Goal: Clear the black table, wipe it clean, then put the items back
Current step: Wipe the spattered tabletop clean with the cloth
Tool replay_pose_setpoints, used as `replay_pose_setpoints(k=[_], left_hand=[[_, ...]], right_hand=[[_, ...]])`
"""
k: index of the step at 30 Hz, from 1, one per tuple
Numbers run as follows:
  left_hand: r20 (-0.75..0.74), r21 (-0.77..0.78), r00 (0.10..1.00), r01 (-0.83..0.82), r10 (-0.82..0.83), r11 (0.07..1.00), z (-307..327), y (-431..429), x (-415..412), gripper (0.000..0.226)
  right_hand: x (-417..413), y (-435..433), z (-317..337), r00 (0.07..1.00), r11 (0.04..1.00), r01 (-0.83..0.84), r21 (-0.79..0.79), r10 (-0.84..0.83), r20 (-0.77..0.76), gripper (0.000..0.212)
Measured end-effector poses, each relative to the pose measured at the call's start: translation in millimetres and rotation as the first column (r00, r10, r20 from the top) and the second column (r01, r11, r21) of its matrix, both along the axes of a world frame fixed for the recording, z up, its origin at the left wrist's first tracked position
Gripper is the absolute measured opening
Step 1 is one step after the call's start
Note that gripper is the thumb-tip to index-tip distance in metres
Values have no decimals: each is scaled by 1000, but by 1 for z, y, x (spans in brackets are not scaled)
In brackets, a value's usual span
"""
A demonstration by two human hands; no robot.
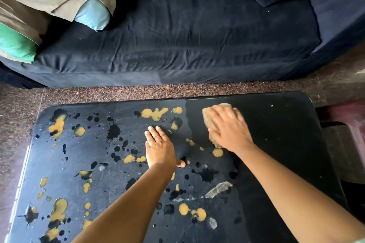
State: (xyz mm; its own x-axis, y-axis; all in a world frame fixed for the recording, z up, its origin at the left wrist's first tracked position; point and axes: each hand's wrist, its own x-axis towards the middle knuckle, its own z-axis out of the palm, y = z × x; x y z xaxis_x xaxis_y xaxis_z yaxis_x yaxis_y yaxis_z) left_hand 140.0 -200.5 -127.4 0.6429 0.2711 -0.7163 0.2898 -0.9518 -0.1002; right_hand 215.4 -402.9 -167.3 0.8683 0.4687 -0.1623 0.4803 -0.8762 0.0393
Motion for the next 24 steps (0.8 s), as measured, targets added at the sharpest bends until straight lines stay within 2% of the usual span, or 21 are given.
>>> replay_pose_setpoints(k=[2,4,5,7,9,10,11,12,14,16,18,19,21,22,23,24], left_hand=[[-7,2,1000,2,-2,1000,0,-1,1,142],[-10,6,1000,0,0,1000,-1,-1,2,142],[-10,3,1000,-6,6,1000,0,-1,2,143],[-2,-9,1000,-19,19,1000,0,-1,1,143],[8,-17,1000,-20,20,1000,1,0,0,143],[9,-19,1000,-23,23,1000,1,0,-1,143],[9,-19,1000,-23,23,1000,2,0,-1,143],[12,-17,1000,-19,20,1000,2,0,0,143],[14,-14,1000,-15,16,1000,2,0,1,143],[16,-10,1000,-16,16,1000,1,-2,1,143],[24,-15,999,-28,28,1000,0,-2,0,144],[35,-23,999,-35,36,999,-1,-1,-1,144],[56,-34,998,-38,40,999,-2,2,-3,143],[56,-42,998,-33,35,999,-3,2,-4,143],[56,-44,998,-27,29,999,-3,2,-5,143],[57,-39,998,-19,21,999,-2,2,-5,142]], right_hand=[[1,3,-2,961,960,276,42,-276,12,63],[-11,32,-8,909,902,414,120,-416,-12,67],[-20,48,-10,920,909,391,148,-389,-38,67],[-36,63,-13,982,974,171,150,-157,-104,66],[-38,46,-9,988,988,-75,135,92,-124,63],[-35,32,-9,984,987,-111,119,126,-127,61],[-33,18,-10,989,993,-52,103,66,-135,61],[-30,7,-10,988,990,95,103,-80,-132,61],[-30,7,-8,911,905,407,119,-393,-128,62],[-42,37,-7,863,853,503,138,-487,-132,63],[-59,65,-8,931,912,358,201,-333,-150,63],[-65,68,-8,969,951,221,217,-190,-155,63],[-67,48,-10,988,980,-54,192,80,-132,63],[-64,30,-12,983,978,-122,167,142,-113,63],[-61,12,-14,986,984,-106,142,122,-112,62],[-58,-2,-14,993,991,12,132,4,-119,63]])
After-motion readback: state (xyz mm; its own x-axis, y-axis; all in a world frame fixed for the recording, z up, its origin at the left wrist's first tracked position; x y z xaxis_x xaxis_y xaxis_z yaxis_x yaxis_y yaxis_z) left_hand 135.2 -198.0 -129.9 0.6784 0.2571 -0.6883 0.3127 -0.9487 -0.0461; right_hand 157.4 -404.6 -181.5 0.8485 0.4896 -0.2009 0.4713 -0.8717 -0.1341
